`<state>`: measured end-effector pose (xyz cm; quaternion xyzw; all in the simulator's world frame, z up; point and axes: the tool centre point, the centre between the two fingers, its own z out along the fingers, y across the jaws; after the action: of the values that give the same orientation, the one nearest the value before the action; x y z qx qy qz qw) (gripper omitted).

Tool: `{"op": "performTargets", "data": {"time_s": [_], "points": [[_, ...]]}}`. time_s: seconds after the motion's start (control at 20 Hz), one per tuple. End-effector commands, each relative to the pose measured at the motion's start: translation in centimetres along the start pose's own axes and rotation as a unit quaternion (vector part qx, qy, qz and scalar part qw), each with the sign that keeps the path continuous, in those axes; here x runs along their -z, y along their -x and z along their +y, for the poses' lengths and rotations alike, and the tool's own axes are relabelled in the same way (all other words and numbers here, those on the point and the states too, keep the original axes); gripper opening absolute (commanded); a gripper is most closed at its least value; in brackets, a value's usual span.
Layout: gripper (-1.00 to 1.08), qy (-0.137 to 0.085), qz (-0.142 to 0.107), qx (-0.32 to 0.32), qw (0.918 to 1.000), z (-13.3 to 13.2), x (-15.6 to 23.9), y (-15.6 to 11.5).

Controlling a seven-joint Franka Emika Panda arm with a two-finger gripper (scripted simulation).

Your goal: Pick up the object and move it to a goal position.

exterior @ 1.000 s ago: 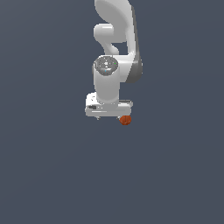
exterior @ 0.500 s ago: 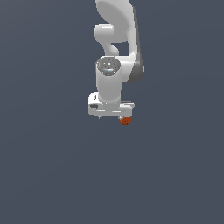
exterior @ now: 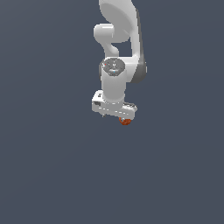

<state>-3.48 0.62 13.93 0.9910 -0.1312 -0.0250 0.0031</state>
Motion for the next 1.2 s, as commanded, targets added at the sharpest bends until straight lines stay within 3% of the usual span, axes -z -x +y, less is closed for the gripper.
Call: {"op": "performTargets", "data": {"time_s": [0.0, 0.55, 0.85, 1.15], "points": [[1.00, 0.000, 0.001, -0.030, 0.9995, -0.4, -0.3, 0.4], [1.00, -0.003, 0.006, -0.160, 0.9871, -1.9, -1.4, 2.0], [1.00, -0.005, 0.008, -0.231, 0.9730, -2.7, -1.9, 2.9], [1.00, -0.007, 0.010, -0.300, 0.9539, -3.4, -2.5, 3.8]]}}
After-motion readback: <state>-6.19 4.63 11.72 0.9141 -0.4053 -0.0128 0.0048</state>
